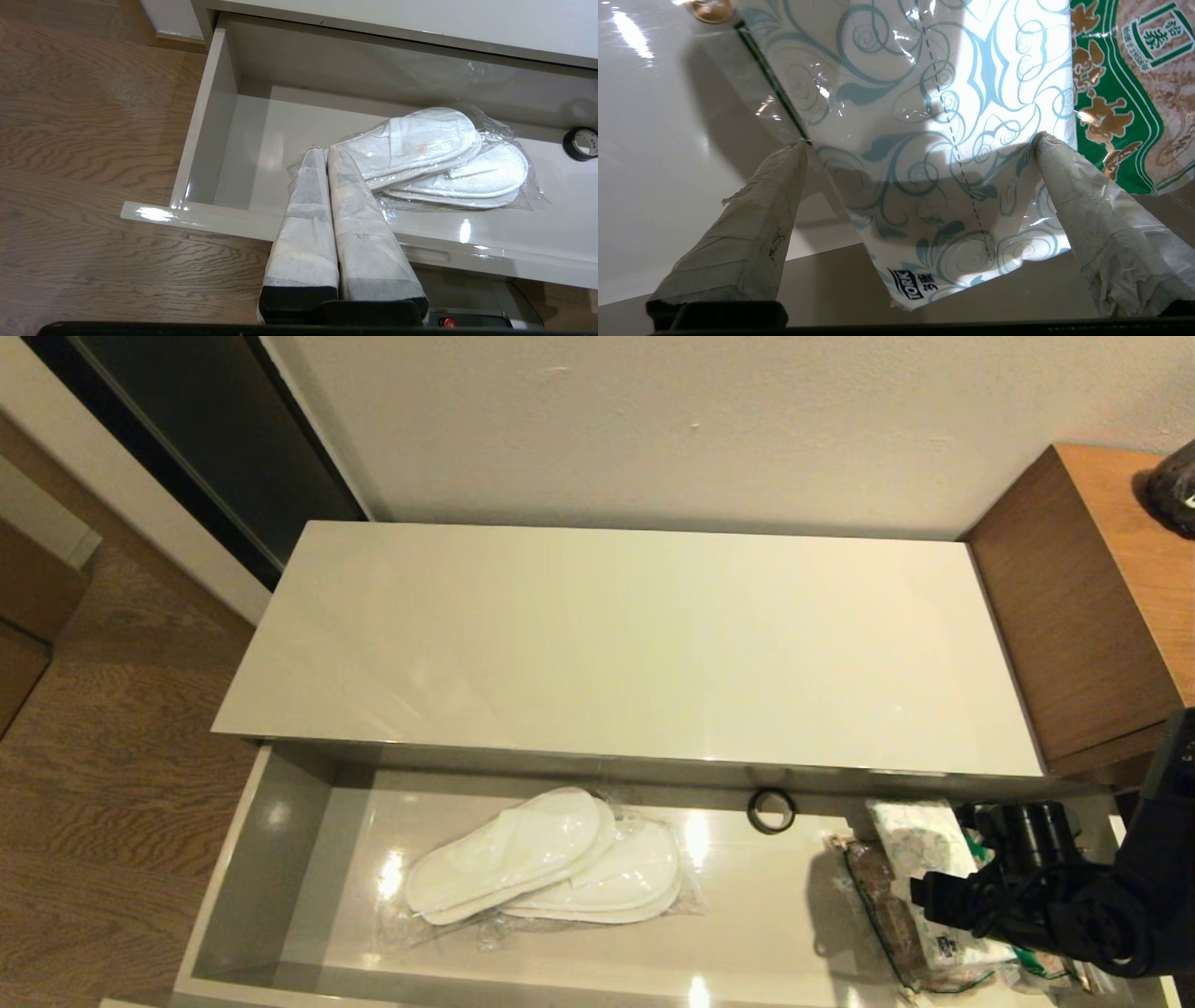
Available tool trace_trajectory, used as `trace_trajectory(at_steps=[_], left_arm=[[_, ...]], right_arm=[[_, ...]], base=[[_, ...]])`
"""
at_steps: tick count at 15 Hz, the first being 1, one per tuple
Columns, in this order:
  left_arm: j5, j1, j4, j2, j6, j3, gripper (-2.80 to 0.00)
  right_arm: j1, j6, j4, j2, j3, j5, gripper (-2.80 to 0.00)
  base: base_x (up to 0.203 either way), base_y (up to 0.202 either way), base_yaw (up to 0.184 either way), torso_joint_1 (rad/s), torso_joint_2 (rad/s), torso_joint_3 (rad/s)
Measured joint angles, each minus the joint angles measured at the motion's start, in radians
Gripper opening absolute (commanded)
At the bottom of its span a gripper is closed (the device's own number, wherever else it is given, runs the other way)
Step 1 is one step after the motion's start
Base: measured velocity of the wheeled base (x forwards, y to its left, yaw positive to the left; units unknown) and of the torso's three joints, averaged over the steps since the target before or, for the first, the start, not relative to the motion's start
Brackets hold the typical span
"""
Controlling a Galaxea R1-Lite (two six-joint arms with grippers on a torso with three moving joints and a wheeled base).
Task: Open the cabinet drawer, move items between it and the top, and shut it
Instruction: Take out the tissue from the drawer
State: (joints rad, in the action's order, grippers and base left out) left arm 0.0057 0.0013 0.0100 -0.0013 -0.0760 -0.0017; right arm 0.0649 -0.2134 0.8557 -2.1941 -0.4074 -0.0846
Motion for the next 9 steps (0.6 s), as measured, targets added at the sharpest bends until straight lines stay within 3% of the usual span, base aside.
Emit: trace_trajectory(at_steps=[9], left_arm=[[0.000,0.000,0.000,0.000,0.000,0.000,-2.80]], right_arm=[[0.036,0.009,0.113,-0.084,-0.013,0.001,0.00]], base=[[0.000,0.000,0.000,0.000,0.00,0.000]])
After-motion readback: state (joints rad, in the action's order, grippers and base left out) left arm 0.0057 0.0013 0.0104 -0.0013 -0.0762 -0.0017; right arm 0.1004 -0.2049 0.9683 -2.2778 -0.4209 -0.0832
